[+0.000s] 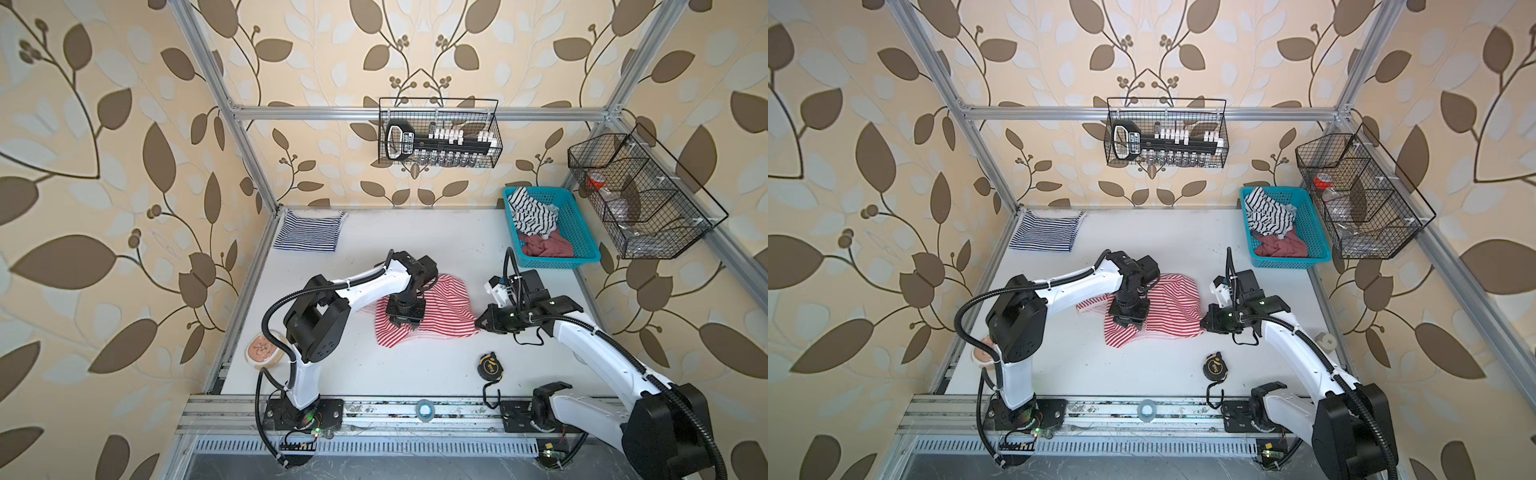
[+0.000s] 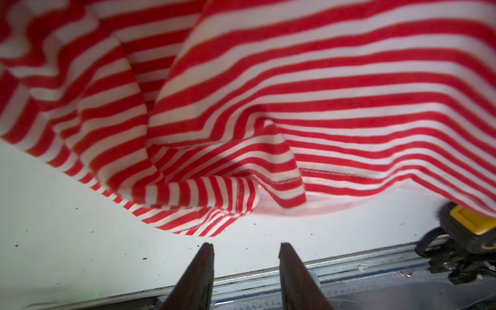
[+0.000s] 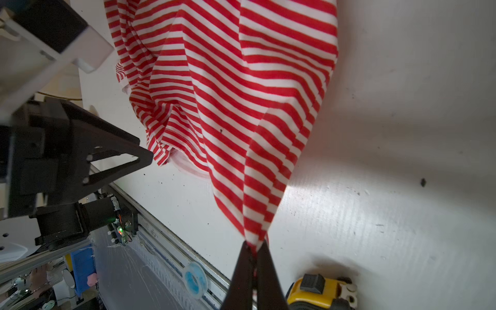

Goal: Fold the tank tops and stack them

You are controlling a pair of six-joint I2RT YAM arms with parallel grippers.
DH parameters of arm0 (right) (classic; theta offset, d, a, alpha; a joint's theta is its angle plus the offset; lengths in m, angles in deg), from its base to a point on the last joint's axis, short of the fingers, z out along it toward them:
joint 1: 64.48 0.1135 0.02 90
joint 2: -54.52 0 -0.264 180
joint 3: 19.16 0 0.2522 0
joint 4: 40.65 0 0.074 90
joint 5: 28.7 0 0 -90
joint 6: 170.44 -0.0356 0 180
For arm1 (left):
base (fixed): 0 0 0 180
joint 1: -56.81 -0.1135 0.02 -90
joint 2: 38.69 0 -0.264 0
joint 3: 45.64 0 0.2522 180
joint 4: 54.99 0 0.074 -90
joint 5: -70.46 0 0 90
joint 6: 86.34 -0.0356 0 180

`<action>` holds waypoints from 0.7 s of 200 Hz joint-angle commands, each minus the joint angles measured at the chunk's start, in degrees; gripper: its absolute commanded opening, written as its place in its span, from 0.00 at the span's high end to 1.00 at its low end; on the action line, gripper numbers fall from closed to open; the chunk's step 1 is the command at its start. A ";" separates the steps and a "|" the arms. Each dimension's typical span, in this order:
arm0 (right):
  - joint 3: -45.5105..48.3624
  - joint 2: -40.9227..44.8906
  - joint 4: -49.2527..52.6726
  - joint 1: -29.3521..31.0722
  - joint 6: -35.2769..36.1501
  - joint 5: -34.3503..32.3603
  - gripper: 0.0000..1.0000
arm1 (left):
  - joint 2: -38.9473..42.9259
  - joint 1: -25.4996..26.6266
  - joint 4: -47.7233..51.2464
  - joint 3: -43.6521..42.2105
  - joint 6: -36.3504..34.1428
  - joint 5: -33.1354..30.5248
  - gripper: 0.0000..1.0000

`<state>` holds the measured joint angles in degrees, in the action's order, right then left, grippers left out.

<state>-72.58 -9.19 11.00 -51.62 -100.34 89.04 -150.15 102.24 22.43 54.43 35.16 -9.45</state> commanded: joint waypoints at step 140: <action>1.74 0.79 -0.98 -1.06 1.36 2.16 1.00 | -7.02 0.36 1.73 1.94 4.35 -4.71 0.77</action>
<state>-72.05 -9.19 10.15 -52.36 -100.10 90.31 -157.49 102.24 22.01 55.15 38.62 -11.96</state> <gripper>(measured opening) 0.048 0.273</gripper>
